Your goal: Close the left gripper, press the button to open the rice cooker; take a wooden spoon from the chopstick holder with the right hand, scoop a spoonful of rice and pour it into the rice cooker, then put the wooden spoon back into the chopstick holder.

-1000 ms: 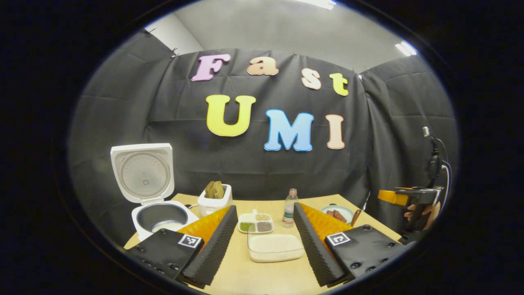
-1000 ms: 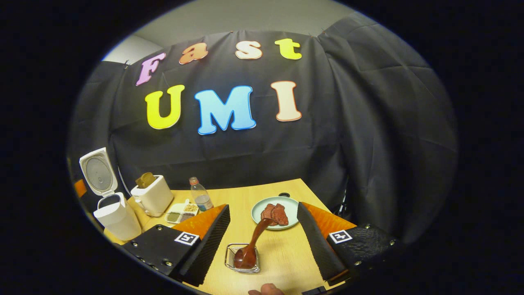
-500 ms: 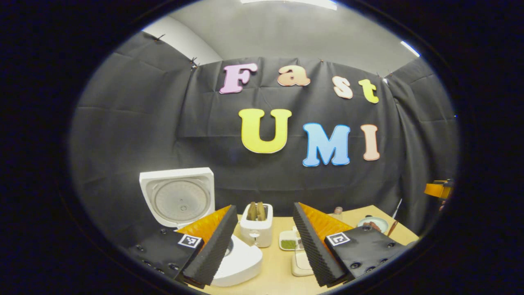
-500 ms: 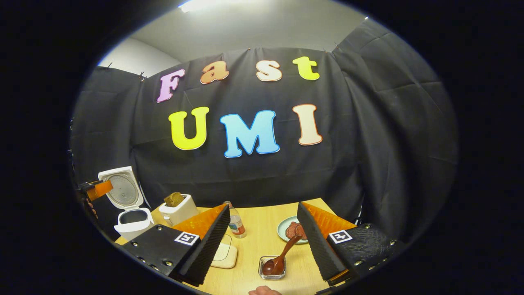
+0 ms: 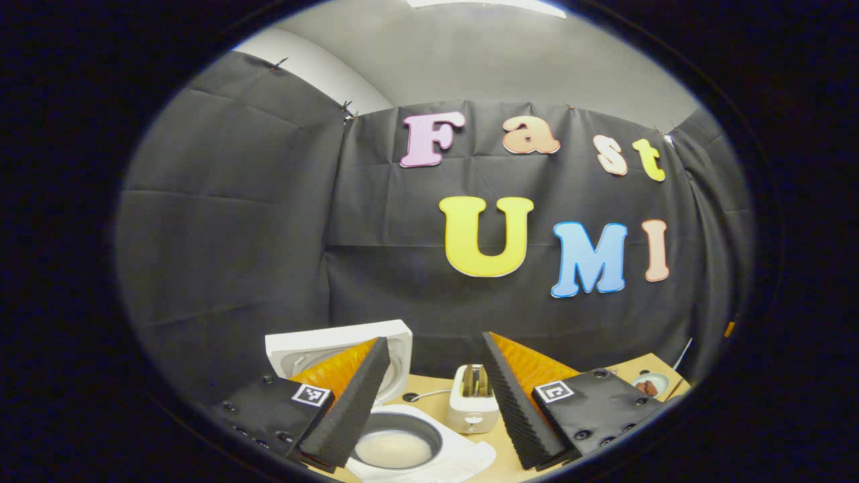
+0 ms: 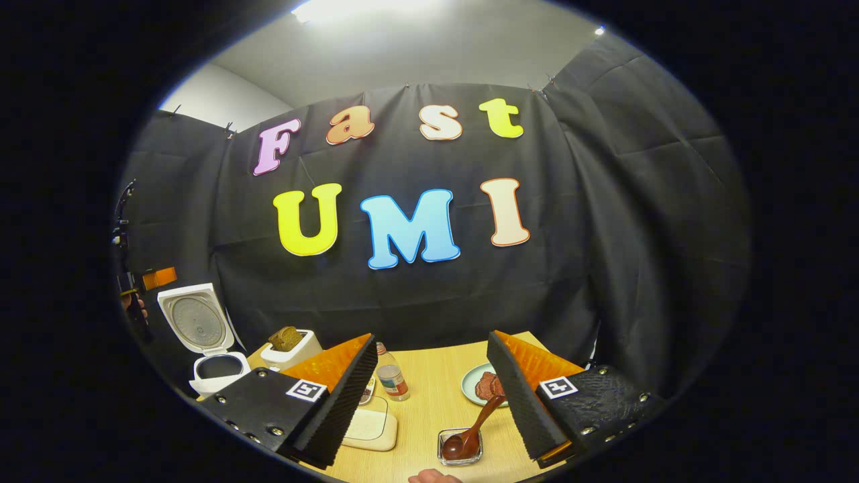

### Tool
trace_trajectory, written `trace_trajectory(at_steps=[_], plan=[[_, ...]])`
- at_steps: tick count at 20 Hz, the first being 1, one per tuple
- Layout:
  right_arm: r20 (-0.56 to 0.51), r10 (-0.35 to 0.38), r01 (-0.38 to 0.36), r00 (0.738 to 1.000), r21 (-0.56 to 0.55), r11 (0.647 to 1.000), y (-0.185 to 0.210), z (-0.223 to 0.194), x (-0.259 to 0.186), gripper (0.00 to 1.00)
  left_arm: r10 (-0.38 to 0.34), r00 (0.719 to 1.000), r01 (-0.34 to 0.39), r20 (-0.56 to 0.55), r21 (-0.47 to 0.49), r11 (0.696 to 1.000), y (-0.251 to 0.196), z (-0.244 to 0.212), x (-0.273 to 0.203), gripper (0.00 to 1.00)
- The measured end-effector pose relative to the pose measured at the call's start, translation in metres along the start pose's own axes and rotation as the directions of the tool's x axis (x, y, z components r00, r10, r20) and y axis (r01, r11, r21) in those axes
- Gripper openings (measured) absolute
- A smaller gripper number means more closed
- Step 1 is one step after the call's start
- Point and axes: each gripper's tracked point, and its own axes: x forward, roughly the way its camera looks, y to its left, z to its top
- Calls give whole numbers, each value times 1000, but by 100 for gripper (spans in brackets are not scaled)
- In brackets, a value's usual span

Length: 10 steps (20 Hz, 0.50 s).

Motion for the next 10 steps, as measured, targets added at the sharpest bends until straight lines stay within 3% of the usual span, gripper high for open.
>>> trace_trajectory(at_steps=[5,10], plan=[[-21,-22,21,1000,-4,1000,2,-7,15,99,95,995,-95,6,-22,995,49,13,50,92],[-53,-33,32,998,-16,999,5,-16,26,99,113,993,-115,-44,-35,993,83,4,100,92]])
